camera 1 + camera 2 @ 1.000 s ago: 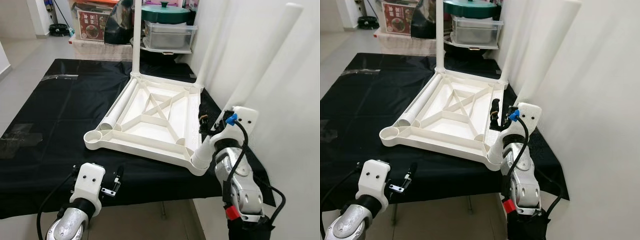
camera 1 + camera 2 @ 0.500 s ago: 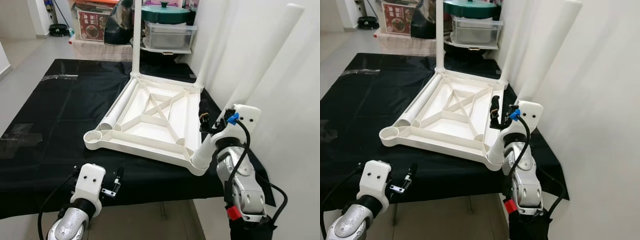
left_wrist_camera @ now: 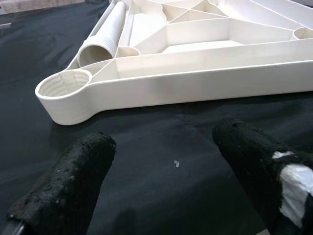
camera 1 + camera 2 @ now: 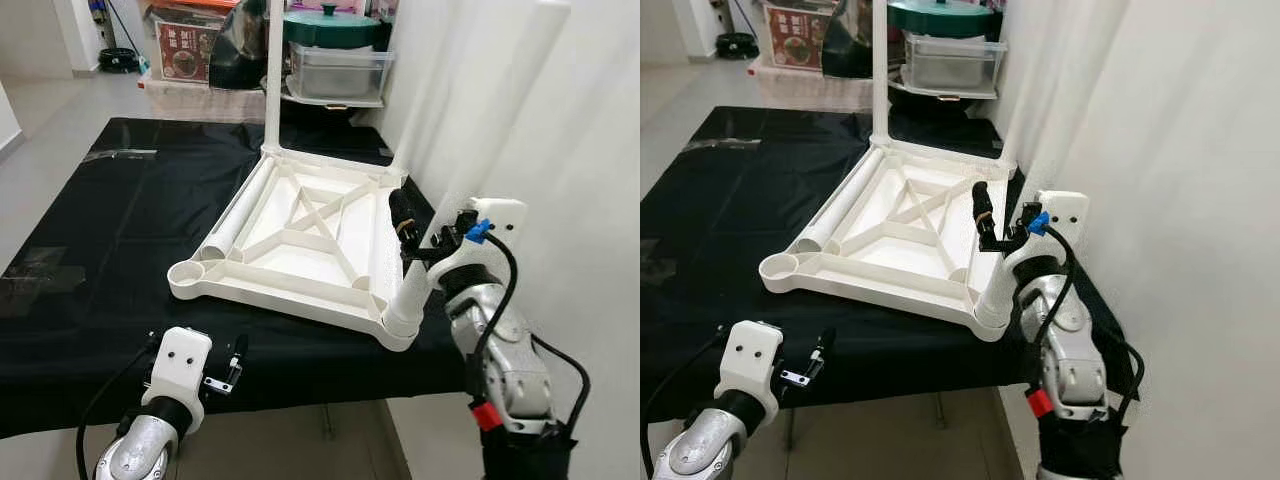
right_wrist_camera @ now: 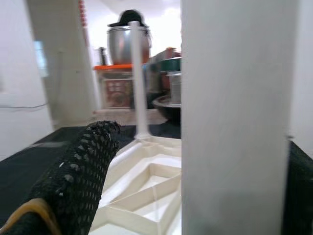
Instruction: Building children table
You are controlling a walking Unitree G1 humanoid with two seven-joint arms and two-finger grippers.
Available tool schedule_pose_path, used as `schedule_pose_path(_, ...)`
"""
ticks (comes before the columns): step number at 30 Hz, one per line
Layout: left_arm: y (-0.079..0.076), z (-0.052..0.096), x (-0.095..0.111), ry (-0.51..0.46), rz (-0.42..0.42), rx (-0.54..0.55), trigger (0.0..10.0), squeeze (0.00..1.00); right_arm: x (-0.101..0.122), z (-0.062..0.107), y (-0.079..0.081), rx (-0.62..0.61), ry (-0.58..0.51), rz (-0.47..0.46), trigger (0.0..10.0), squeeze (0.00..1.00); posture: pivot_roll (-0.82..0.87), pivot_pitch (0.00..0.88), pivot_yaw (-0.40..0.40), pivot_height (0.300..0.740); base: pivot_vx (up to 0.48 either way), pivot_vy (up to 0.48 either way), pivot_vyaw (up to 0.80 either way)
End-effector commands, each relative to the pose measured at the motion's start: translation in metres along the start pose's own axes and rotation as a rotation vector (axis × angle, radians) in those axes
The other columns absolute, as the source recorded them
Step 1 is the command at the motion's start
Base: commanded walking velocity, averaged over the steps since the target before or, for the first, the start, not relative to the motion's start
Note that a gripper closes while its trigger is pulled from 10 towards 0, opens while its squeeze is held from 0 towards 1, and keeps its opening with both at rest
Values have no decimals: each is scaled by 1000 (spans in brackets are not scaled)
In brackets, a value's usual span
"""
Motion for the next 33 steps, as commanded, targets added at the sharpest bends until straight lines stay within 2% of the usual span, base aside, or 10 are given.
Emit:
schedule_pose_path(1,-4,-1,-2,6,4,-12,10000,0,-1,-1,-2,16,17,-11,10000,0,29,0,-110,740,0,0,0)
schedule_pose_path(7,-4,-1,-3,6,4,-15,10000,0,-7,-1,-9,34,69,-4,10000,0,30,0,-108,740,0,0,0)
schedule_pose_path(8,-4,-1,-3,7,4,-15,10000,0,-10,-1,-14,30,96,10,6314,0,30,0,-108,740,0,0,0)
schedule_pose_path(9,-4,-1,-3,7,3,-14,10000,0,-17,0,-20,26,143,26,0,0,31,0,-109,740,0,0,0)
schedule_pose_path(12,-4,-1,-3,7,2,-14,10000,0,-23,0,-25,16,183,43,0,0,32,0,-110,740,0,0,0)
schedule_pose_path(15,-2,-1,-3,9,0,-7,10000,0,-34,2,-43,-47,265,95,0,0,35,0,-114,740,0,0,0)
schedule_pose_path(17,-2,-1,-4,9,-1,-5,10000,0,-35,2,-46,-56,276,104,0,0,35,0,-114,740,0,0,0)
schedule_pose_path(33,1,-1,-3,8,-7,1,10000,0,-34,-1,-47,-73,265,89,0,0,42,0,-116,740,0,0,0)
Point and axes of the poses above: a point about 5 cm out from each wrist's last joint towards the gripper, its own z axis pointing back from the gripper into the wrist, its own x axis along the axis of the wrist's last joint, y = z × x, the point moved 3 cm from there along -z, pointing out of the wrist towards the gripper, and after that the axes turned 3 degrees about -z, right-handed, at the moved point
